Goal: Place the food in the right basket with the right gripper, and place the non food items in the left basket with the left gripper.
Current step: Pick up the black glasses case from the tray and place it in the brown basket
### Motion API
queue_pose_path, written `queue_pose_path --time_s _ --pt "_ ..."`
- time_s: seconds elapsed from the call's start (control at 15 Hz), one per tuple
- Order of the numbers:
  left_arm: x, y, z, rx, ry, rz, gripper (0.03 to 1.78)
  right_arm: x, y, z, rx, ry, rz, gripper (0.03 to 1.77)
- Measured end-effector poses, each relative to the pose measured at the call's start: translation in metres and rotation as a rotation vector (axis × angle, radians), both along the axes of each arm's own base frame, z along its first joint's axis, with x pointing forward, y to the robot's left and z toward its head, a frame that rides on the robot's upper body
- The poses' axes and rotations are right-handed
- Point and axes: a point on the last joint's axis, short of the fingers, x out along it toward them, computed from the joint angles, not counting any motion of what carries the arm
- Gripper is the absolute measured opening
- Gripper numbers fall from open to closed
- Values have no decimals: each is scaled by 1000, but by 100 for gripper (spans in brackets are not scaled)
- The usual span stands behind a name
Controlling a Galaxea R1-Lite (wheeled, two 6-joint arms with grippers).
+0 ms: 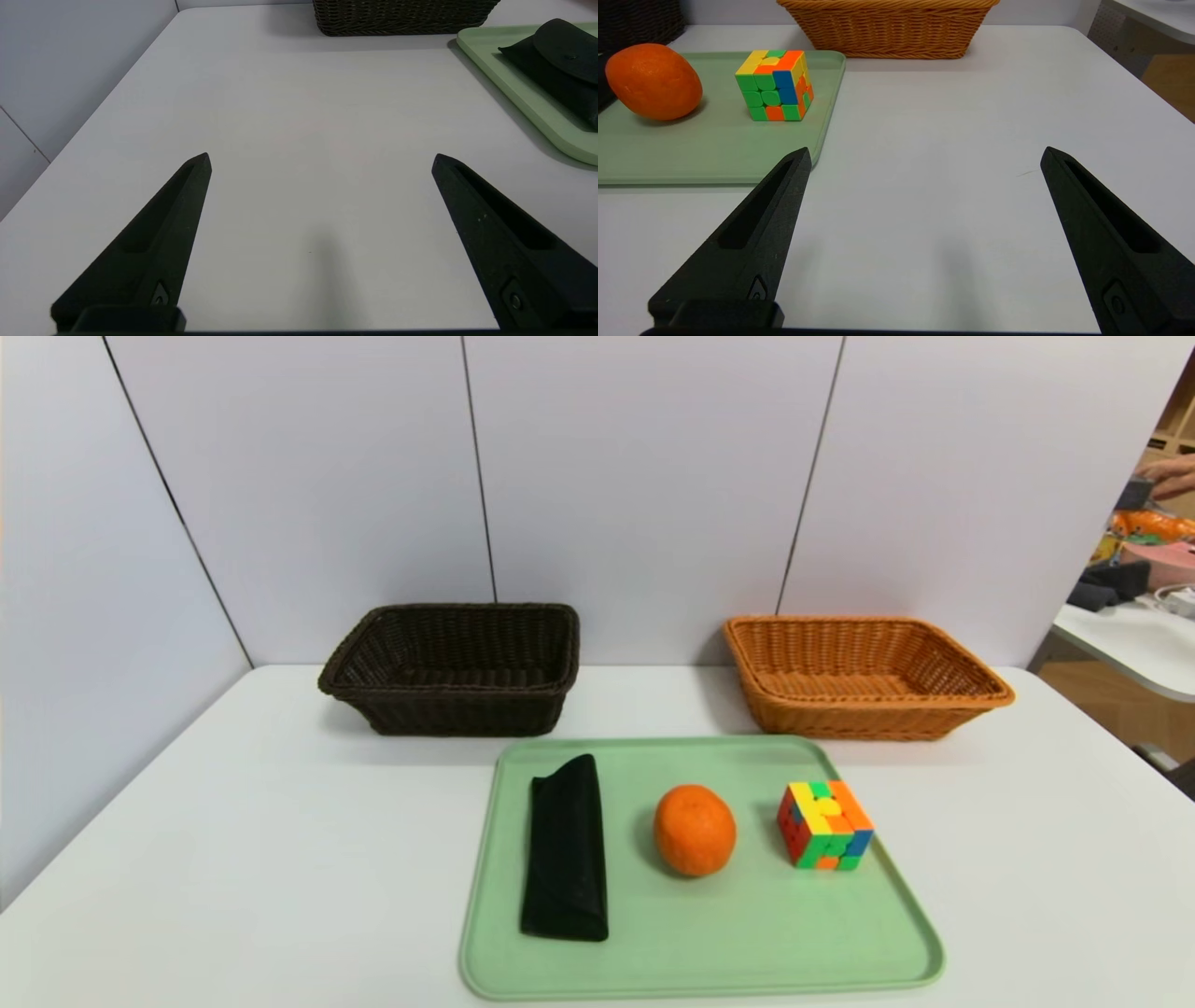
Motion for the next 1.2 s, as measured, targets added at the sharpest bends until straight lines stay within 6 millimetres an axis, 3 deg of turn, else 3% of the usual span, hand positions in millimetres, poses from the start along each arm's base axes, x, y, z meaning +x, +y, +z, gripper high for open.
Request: queue_pose_path --time_s 1.07,1.2 --pt "0 0 -1 0 13 2 169 0 0 0 0 0 0 170" --pt "0 0 9 1 27 0 169 0 0 0 0 0 0 170"
